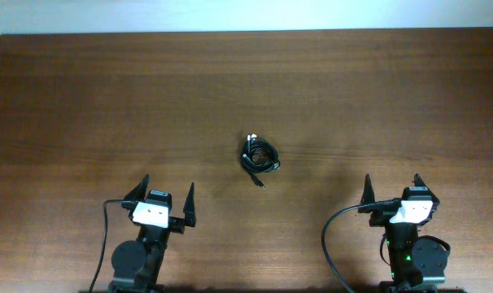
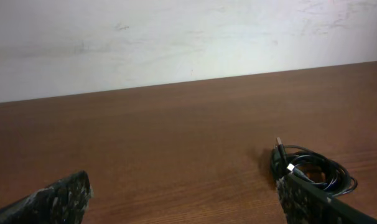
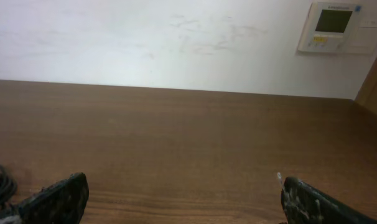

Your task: Untangle cables

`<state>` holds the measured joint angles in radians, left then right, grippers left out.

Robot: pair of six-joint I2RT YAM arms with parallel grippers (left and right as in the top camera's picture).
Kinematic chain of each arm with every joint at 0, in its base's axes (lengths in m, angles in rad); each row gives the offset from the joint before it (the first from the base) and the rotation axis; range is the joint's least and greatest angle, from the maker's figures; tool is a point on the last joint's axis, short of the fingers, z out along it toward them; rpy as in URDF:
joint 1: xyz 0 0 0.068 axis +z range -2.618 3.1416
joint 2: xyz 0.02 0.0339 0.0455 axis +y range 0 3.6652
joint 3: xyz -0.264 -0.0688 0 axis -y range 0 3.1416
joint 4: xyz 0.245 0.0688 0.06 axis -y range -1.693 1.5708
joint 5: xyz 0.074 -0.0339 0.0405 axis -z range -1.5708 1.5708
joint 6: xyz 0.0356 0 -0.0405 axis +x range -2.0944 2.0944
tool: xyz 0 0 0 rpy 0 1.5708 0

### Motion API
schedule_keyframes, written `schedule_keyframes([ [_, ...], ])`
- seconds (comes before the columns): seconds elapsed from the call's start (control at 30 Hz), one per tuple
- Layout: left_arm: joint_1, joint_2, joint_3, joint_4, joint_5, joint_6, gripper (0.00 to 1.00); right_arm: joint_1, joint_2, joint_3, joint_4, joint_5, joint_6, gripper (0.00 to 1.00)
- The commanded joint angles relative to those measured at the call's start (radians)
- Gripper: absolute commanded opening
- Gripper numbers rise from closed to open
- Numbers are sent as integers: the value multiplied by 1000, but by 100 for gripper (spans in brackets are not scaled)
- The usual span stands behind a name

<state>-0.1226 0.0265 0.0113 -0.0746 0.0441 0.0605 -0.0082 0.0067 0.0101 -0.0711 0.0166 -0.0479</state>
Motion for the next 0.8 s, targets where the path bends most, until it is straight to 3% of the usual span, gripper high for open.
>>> schedule_keyframes([
  [0.0,-4,4,-2,-8,-15,15,99,-5,2,-5,-8,15,14,98],
  [0.53,-4,4,-2,-8,-15,14,99,-5,2,-5,-8,15,14,98],
  [0.6,-4,4,-2,71,117,-50,99,-5,2,-5,-8,15,14,98],
  [0.7,-4,4,-2,203,512,-158,99,-5,2,-5,-8,15,14,98],
  [0.77,-4,4,-1,376,586,-159,99,-5,2,-5,-8,15,14,98],
])
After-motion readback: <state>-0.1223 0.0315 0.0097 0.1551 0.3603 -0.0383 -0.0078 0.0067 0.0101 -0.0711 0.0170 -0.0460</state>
